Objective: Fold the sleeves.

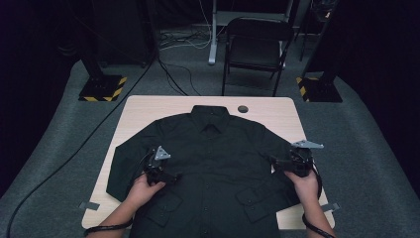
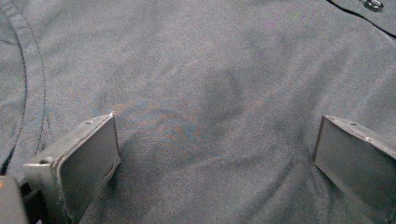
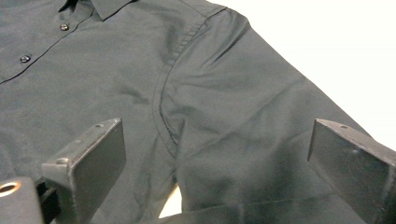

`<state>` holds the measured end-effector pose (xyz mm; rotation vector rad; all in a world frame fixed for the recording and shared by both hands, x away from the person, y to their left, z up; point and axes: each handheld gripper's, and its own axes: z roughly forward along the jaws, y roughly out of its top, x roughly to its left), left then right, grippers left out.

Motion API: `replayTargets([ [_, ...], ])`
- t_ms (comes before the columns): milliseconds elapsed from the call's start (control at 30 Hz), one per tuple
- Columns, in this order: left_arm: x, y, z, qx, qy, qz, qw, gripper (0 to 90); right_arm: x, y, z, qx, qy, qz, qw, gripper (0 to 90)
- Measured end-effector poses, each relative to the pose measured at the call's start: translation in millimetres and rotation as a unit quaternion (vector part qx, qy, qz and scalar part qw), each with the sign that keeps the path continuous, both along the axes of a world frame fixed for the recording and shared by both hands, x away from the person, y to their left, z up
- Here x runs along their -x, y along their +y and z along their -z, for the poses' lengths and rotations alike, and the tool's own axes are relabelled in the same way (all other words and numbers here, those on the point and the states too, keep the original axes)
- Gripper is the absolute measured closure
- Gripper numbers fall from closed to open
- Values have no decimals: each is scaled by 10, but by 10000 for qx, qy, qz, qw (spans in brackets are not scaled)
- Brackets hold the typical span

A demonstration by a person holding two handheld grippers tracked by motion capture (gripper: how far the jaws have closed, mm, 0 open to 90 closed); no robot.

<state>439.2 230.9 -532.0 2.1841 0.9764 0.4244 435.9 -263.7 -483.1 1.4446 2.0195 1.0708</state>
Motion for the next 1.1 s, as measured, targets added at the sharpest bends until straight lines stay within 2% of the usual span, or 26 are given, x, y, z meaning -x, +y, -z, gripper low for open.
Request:
replayTargets([
  [367, 0, 0, 0, 0, 0, 1, 10000, 0, 37, -164, 33, 17, 86, 156, 9998, 29],
  [900, 0, 0, 0, 0, 1, 0, 10000, 0, 104, -346, 100, 87, 204, 231, 9995, 5],
  [1100, 0, 0, 0, 1, 0, 0, 10000, 0, 141, -402, 103, 161, 151, 307, 9993, 46],
])
